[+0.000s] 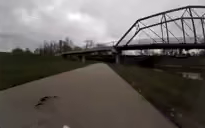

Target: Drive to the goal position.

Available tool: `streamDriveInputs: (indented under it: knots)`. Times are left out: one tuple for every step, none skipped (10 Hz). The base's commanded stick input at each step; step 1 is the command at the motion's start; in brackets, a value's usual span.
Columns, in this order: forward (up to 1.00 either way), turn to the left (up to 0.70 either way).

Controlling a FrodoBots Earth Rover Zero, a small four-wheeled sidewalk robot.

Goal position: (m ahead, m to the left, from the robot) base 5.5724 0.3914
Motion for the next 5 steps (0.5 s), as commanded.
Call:
streamDriveInputs:
  knots:
    - [1.0,0.0]
    - [1.0,0.0]
    - [1.0,0.0]
    - [1.0,0.0]
    - [1.0,0.0]
